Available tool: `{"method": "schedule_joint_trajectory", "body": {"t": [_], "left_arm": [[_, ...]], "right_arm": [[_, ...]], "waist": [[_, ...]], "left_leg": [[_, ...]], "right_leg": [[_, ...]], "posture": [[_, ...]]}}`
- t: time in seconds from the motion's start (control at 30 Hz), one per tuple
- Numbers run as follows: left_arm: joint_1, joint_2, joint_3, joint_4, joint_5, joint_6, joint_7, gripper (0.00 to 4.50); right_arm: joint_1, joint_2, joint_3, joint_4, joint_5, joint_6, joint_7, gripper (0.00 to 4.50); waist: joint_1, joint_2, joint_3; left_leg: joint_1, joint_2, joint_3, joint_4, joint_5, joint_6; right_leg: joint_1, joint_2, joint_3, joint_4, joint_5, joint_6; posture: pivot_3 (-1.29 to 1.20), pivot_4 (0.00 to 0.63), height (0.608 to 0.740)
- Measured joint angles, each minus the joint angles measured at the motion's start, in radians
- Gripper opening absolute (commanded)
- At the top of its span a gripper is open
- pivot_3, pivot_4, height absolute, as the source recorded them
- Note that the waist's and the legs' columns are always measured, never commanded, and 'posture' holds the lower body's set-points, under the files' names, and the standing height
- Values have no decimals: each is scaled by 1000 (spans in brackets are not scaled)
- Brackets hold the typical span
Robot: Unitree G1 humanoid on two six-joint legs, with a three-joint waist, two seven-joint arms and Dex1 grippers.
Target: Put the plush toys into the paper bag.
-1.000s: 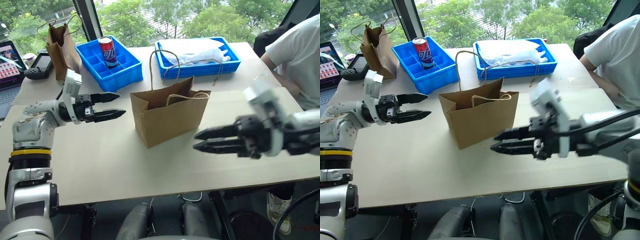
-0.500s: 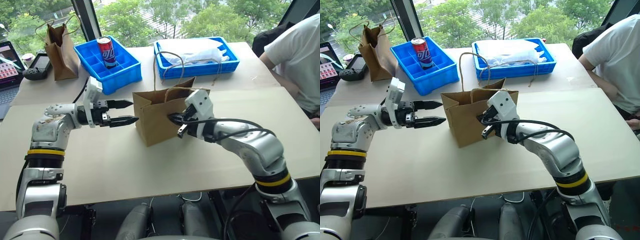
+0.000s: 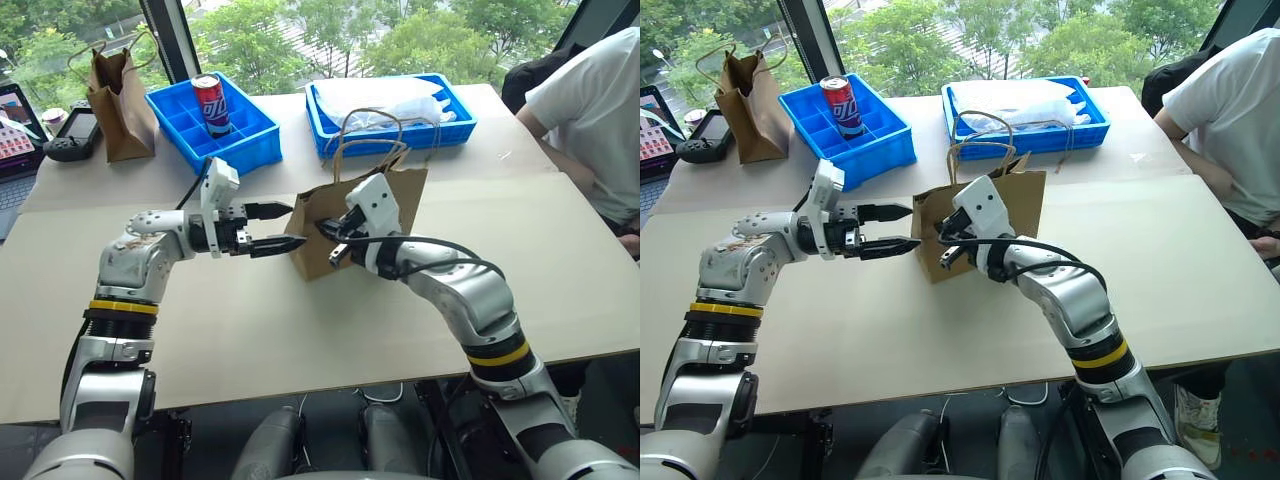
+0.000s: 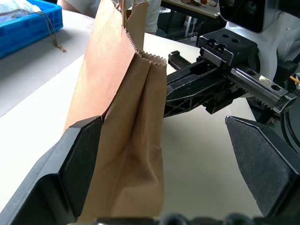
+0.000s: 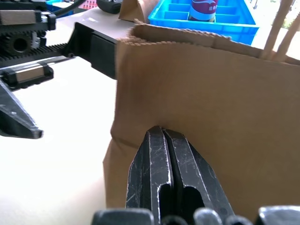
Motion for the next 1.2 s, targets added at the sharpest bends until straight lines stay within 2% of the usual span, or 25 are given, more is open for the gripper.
{"method": "schedule_joint_trajectory", "body": {"t": [0.33,0.53,0.63,0.97,1.2], "left_arm": [[-52,-32,0,137,88,-67,93,4500],[-102,60,67,157,49,-80,12,4500],[-129,68,80,195,52,-122,4,4500],[-215,-123,26,401,116,-259,22,4500],[-281,-159,18,471,125,-299,-50,4500]], "right_arm": [[12,11,-5,9,-21,1,18,46],[46,-52,-12,-83,0,82,59,46],[59,-103,-40,-130,17,132,80,46],[28,-134,-84,-114,-22,139,63,46],[4,-116,-99,-80,-59,101,42,46]], "waist": [[0,0,0],[-3,0,0],[2,0,0],[3,0,0],[-3,0,0]], "left_leg": [[0,0,0,0,0,0],[0,0,0,-1,0,0],[0,0,0,-1,0,0],[0,-1,0,0,0,0],[-1,-1,0,0,0,1]], "right_leg": [[0,0,0,0,0,0],[-1,0,0,0,0,0],[1,0,0,-1,0,0],[1,0,-1,0,0,0],[0,0,-1,0,0,0]], "posture": [[0,150,740],[0,150,740],[0,150,740],[0,150,740],[0,150,740]]}}
